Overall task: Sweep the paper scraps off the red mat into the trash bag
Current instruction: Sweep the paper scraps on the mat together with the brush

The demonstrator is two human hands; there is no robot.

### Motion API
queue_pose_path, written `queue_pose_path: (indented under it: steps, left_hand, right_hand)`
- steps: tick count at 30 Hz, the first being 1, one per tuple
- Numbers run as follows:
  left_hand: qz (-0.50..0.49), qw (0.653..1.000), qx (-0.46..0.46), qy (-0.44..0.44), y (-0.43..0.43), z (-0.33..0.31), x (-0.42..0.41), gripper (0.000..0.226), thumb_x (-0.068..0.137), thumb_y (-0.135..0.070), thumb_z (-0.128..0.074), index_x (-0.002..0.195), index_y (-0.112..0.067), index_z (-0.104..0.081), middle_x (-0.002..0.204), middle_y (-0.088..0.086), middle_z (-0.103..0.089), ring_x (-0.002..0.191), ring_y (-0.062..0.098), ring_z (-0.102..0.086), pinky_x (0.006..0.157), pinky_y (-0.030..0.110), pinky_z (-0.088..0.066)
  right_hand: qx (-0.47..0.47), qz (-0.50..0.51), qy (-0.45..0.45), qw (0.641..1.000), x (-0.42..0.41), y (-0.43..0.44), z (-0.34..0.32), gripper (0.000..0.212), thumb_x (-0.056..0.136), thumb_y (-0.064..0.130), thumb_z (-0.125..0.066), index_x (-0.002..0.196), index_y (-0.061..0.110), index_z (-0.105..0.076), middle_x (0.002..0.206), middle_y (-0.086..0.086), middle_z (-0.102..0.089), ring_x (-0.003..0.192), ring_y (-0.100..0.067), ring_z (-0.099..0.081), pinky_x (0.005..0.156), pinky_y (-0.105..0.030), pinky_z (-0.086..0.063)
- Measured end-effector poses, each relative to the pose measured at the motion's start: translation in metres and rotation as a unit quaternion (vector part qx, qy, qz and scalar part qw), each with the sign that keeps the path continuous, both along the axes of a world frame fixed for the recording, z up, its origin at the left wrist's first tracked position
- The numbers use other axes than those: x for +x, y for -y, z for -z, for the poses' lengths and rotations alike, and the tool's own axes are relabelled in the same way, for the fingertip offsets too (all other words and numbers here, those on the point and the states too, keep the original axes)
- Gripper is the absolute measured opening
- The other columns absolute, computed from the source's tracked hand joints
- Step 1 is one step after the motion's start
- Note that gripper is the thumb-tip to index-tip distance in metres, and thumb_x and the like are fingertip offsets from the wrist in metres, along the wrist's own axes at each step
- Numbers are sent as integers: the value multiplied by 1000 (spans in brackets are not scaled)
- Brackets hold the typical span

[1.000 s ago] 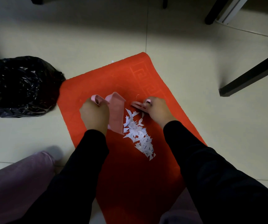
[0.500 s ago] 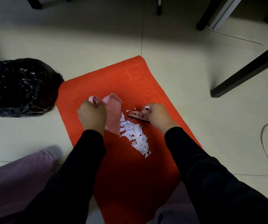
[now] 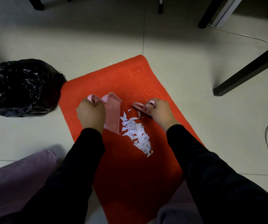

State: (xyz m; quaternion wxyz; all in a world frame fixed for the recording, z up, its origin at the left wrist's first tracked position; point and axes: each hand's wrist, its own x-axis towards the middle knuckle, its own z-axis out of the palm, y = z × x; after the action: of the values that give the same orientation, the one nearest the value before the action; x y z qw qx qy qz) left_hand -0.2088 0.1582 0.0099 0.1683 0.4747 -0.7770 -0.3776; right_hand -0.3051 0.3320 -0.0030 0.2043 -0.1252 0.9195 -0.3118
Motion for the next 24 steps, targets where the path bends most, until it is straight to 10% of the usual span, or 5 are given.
queue_pose_path:
  steps: [6, 10, 24]
  left_hand:
    - [-6, 1000, -4, 18, 6, 7, -6, 26, 94, -15, -39, 72, -3, -47, 57, -1, -40, 51, 12, -38, 46, 25, -26]
    - [-5, 1000, -4, 14, 8, 9, -6, 26, 94, -15, -38, 74, -3, -48, 57, -2, -40, 60, 22, -43, 49, 27, -22]
    - [-13, 1000, -1, 11, 9, 13, -1, 28, 92, -14, -41, 85, 6, -59, 84, 22, -63, 73, 29, -52, 62, 30, -33]
  right_hand:
    - [29, -17, -18, 999, -11, 11, 20, 22, 96, 11, -48, 108, 3, -65, 110, -18, -64, 100, -28, -58, 73, -23, -34]
    - [42, -79, 24, 996, -3, 12, 20, 22, 95, 2, -46, 97, -10, -64, 78, -3, -62, 65, 1, -49, 55, 0, -33]
    - [25, -43, 30, 998, -15, 2, 6, 19, 94, 13, -50, 101, 6, -67, 92, -13, -63, 79, -20, -53, 61, -21, -36]
